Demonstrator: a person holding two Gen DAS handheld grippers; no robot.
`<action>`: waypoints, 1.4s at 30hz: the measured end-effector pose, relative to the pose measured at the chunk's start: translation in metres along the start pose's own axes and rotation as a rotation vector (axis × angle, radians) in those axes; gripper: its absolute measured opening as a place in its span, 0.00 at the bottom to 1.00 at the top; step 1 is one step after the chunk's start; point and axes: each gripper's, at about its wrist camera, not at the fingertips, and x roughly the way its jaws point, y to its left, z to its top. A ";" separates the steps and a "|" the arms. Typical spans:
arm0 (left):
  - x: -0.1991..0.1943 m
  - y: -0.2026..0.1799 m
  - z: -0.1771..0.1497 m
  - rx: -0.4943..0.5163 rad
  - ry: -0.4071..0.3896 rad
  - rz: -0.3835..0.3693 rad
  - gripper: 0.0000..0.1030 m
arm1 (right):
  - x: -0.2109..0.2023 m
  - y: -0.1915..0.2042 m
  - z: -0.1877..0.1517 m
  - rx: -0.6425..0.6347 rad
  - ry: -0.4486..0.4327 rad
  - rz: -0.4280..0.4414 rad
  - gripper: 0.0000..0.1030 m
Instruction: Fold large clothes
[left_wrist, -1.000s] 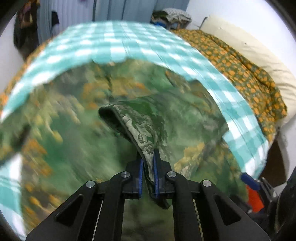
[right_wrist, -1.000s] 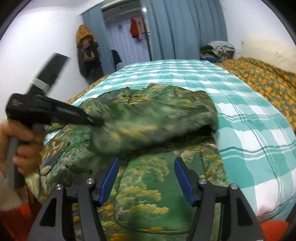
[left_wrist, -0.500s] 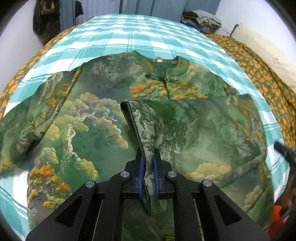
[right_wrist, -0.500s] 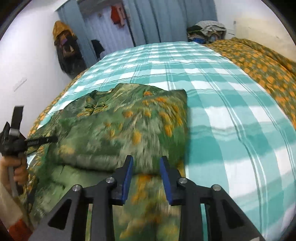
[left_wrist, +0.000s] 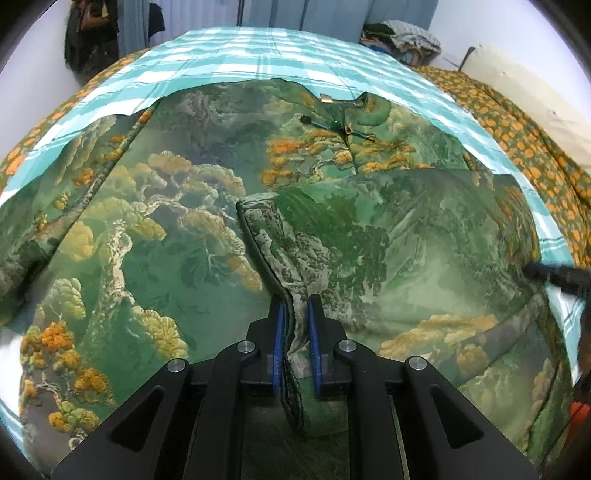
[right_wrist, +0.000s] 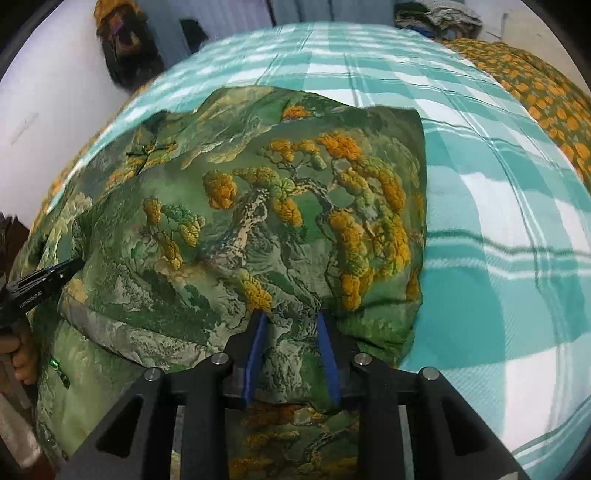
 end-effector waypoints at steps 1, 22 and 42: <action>0.000 0.000 -0.001 -0.002 -0.005 -0.001 0.12 | -0.002 -0.004 0.012 0.008 -0.015 -0.003 0.27; 0.002 0.005 -0.010 -0.011 -0.034 -0.017 0.12 | 0.027 -0.018 0.054 0.111 -0.043 -0.036 0.29; -0.082 0.034 -0.032 -0.012 -0.062 0.037 0.74 | -0.059 0.052 -0.067 -0.025 -0.144 -0.123 0.52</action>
